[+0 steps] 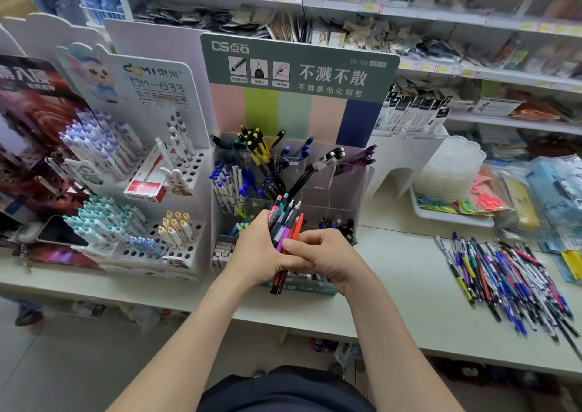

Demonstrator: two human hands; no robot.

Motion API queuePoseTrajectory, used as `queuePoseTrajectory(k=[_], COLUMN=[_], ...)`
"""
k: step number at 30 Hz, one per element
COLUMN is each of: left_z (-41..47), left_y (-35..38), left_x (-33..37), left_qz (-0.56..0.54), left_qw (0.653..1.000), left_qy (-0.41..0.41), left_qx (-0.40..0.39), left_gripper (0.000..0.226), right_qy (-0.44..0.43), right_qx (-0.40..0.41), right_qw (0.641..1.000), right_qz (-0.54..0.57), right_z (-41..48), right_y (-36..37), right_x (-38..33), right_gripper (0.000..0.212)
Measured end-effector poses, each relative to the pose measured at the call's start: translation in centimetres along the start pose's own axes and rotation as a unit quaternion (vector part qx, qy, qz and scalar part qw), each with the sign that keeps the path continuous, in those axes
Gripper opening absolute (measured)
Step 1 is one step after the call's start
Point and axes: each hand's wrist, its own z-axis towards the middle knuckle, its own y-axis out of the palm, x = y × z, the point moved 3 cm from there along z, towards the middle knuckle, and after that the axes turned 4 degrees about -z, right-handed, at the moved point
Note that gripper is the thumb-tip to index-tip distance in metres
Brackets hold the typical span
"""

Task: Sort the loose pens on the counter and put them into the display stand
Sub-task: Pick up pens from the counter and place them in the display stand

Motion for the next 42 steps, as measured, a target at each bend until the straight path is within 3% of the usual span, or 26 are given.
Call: queuePoseTrajectory(k=[5, 7, 10, 14, 19, 27, 29, 33, 38, 42], left_z=[0.0, 0.0, 0.0, 0.0, -0.1, -0.7, -0.9, -1.1, -0.8, -0.7], left_y=[-0.4, -0.7, -1.2, -1.2, -1.0, -1.1, -1.3, -1.5, -1.4, -1.2], left_x=[-1.2, -1.9, -2.5, -3.4, -3.8, -3.6, -3.4, -2.6, -2.7, -2.8], left_qz=[-0.065, -0.100, -0.069, -0.050, -0.054, -0.065, -0.084, -0.110, -0.125, -0.143], left_qw=[0.997, 0.991, 0.987, 0.983, 0.983, 0.983, 0.982, 0.979, 0.980, 0.977], left_qy=[-0.027, -0.061, -0.079, -0.096, -0.103, -0.083, -0.076, -0.063, -0.051, -0.056], left_qx=[0.018, 0.064, 0.124, 0.148, 0.141, 0.148, 0.154, 0.160, 0.148, 0.145], left_gripper=[0.072, 0.054, 0.028, 0.024, 0.023, 0.028, 0.033, 0.031, 0.029, 0.029], right_qy=[0.017, 0.009, 0.015, 0.056, 0.039, -0.009, -0.016, -0.044, -0.133, -0.162], right_qx=[0.068, 0.096, 0.097, 0.062, 0.032, 0.075, 0.096, 0.151, 0.221, 0.252], right_qw=[0.996, 0.993, 0.994, 0.984, 0.920, 0.810, 0.813, 0.859, 0.885, 0.882], right_qz=[0.049, 0.071, 0.050, -0.159, -0.389, -0.582, -0.573, -0.488, -0.388, -0.365], right_z=[0.5, 0.7, 0.9, 2.3, 3.7, 7.3, 7.5, 7.2, 6.1, 5.5], right_y=[-0.2, -0.8, -1.5, -1.4, -0.1, 0.4, 0.2, -0.6, -0.6, 0.2], right_x=[0.9, 1.1, 1.4, 2.1, 0.6, 0.7, 0.6, 0.9, 1.5, 1.8], right_gripper=[0.020, 0.020, 0.023, 0.033, 0.020, 0.022, 0.028, 0.047, 0.041, 0.040])
